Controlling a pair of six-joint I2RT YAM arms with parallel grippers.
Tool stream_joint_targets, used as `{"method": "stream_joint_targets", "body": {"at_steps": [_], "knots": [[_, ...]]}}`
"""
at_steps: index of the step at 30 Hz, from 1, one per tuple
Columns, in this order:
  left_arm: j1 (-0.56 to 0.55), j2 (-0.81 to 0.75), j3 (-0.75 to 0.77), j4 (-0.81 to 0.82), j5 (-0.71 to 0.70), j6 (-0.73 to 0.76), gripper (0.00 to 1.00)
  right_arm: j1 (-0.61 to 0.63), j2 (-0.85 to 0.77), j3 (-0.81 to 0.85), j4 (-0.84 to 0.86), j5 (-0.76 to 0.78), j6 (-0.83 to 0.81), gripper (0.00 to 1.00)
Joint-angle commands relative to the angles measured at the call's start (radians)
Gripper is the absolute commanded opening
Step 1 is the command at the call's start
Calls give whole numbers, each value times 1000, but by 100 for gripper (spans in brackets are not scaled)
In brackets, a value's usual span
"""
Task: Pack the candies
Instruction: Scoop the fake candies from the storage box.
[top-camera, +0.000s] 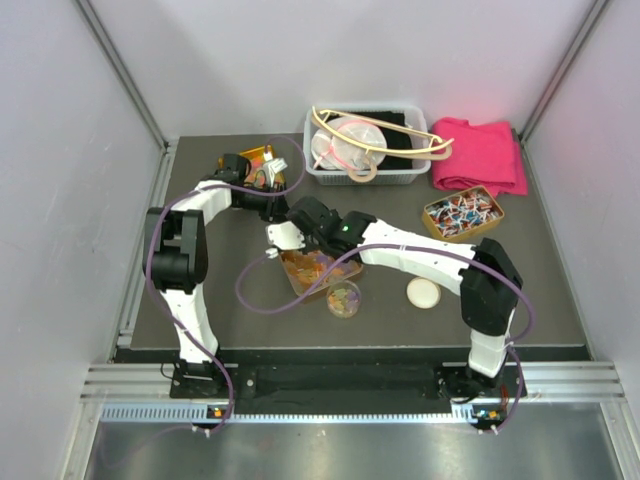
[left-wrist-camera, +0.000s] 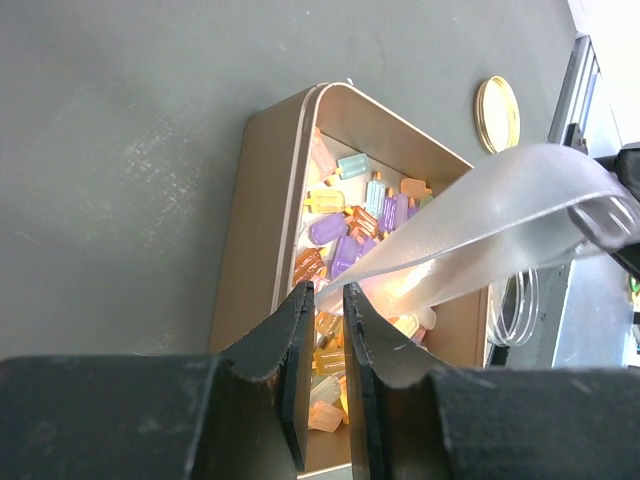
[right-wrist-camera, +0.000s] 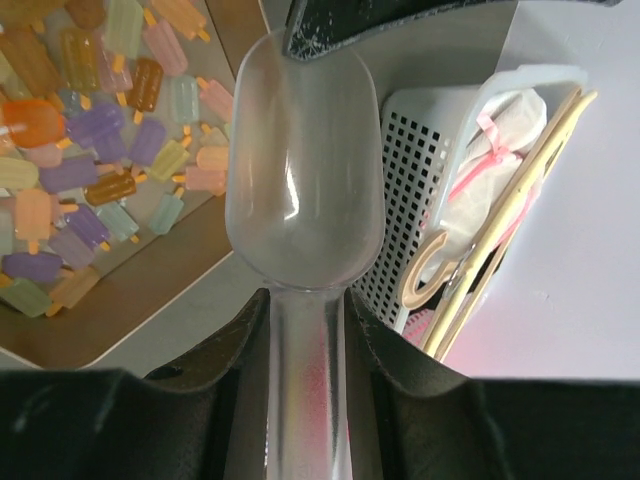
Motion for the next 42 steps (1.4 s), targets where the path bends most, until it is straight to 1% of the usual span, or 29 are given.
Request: {"method": "stream_joint_targets", "body": {"at_steps": [1,4,8,13,17,21,26,36,42], "knots": [[-8,-45,-9,18,-6,24,21,24,-65,99,33,-55,62,0],[-8,-47,-12,18,-1,28,20,25,-59,97,32,-49,59,0],[-6,-53,-13,4,-12,46,21,25,-64,32,85,14,10,0],[-3,-65,-10,-57,-50,108,20,13,-100,-7,61,35,-2,0],[1,-73,-13,-88,-84,152,20,1,-130,-15,0,40,-10,0],[1,-82,-23,-97,-101,168,20,1,-153,-18,-77,40,-14,0],[1,-96,-33,-100,-122,182,20,-4,-180,-62,-148,45,-33,0],[-5,-105,-49,-103,-188,198,16,1,-127,-81,-258,54,-41,0],[-16,-100,-49,-103,-226,201,15,5,-94,-61,-275,57,-47,0]]}}
